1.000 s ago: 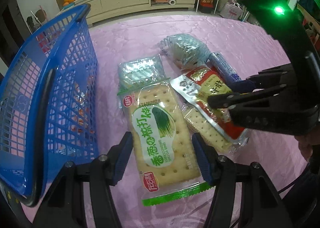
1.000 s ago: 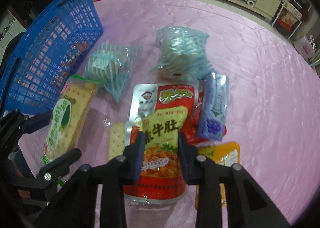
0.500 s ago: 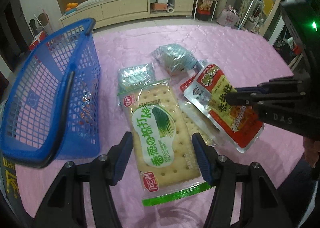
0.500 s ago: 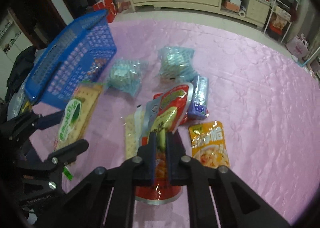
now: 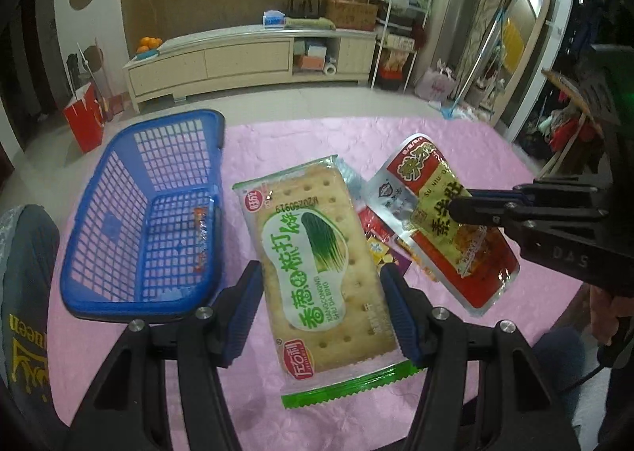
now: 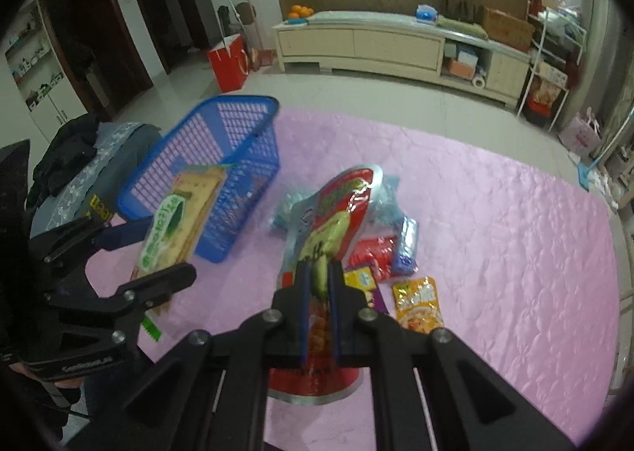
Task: Organize snacks
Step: 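Carry the cracker pack over the basket and open the left tool to drop it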
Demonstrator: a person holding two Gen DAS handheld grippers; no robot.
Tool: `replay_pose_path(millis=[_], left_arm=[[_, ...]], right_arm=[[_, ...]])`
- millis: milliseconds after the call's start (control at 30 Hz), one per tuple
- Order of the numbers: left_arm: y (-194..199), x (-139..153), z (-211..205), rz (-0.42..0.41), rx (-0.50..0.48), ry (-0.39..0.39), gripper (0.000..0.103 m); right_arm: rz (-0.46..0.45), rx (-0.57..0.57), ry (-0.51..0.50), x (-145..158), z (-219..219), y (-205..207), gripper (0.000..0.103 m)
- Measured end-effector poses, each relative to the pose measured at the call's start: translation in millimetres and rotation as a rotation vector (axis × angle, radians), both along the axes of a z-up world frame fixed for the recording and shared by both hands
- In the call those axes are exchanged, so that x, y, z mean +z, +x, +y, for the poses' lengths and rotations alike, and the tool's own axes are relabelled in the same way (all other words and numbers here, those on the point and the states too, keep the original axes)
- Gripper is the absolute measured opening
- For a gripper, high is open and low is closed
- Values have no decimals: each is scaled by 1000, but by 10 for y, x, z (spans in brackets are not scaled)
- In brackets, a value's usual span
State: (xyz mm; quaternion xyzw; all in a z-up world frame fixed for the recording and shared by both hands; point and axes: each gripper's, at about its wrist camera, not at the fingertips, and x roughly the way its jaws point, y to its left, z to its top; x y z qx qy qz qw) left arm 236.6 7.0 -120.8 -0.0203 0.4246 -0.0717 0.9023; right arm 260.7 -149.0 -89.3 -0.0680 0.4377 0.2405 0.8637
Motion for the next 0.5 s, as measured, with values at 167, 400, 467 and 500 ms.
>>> replay_pose_path(millis=[167, 400, 467, 500], left_arm=[[-91, 166, 291, -32, 21, 1, 58], [-249, 389, 687, -72, 53, 7, 58], [-294, 452, 794, -83, 59, 21, 58], [-301, 472, 858, -84, 62, 24, 58]], right_arm=[[-45, 35, -9, 170, 290, -152, 11], [-81, 103, -5, 343, 741, -246, 11], [-90, 121, -8, 365, 888, -244, 11], [-88, 130, -10, 359, 954, -236, 11]])
